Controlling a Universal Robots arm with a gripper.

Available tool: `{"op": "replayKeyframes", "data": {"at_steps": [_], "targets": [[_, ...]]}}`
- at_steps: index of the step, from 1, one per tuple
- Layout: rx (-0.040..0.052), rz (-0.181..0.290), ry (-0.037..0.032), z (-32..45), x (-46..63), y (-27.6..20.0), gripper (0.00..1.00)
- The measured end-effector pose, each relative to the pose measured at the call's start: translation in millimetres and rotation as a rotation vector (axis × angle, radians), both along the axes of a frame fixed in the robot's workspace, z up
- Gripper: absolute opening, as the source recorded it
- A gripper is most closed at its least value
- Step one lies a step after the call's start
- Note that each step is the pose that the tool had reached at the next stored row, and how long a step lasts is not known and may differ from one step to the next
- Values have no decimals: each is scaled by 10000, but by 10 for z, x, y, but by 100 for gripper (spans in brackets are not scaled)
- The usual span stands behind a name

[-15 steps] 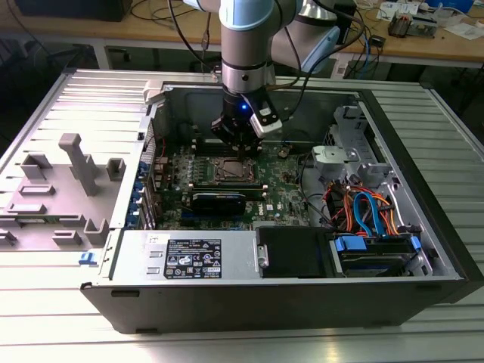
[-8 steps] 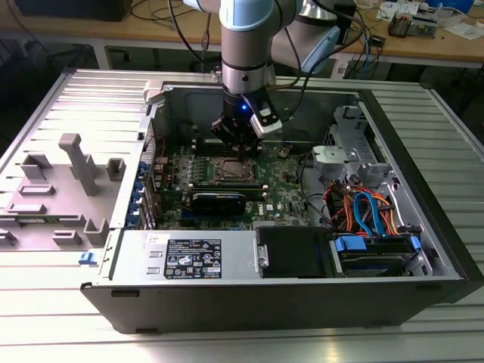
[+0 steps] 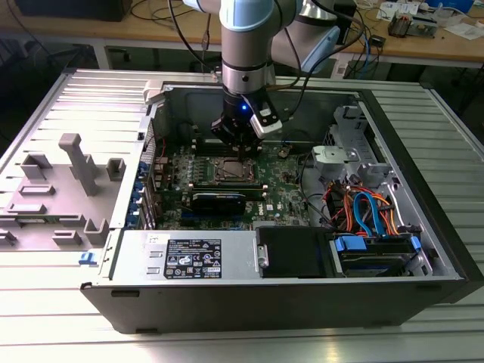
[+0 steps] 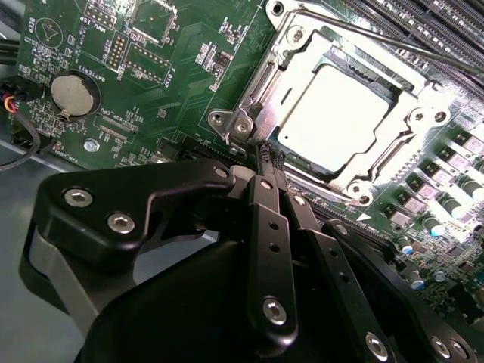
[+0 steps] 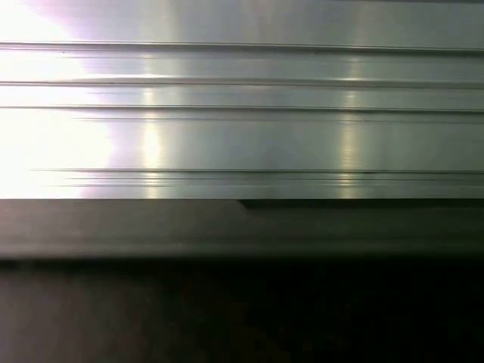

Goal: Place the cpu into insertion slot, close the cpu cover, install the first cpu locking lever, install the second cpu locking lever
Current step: 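Install the first cpu locking lever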

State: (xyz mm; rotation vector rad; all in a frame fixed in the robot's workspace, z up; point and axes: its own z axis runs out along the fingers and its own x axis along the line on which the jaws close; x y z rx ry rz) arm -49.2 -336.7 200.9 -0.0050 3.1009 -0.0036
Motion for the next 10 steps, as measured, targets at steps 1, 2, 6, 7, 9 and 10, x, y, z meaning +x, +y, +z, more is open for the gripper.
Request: {"op": "replayKeyframes", "data": {"at_steps": [1, 2, 6, 7, 9, 10], "targets": [[1, -1, 2, 0, 0, 0, 11], [3, -2, 5, -1, 0, 1, 11], [16, -1, 12, -2, 0, 9, 11], [14, -1, 15, 3, 0, 10, 11], [24, -2, 10, 15, 1, 12, 11], [30, -2, 6, 25, 1, 13, 11]]}}
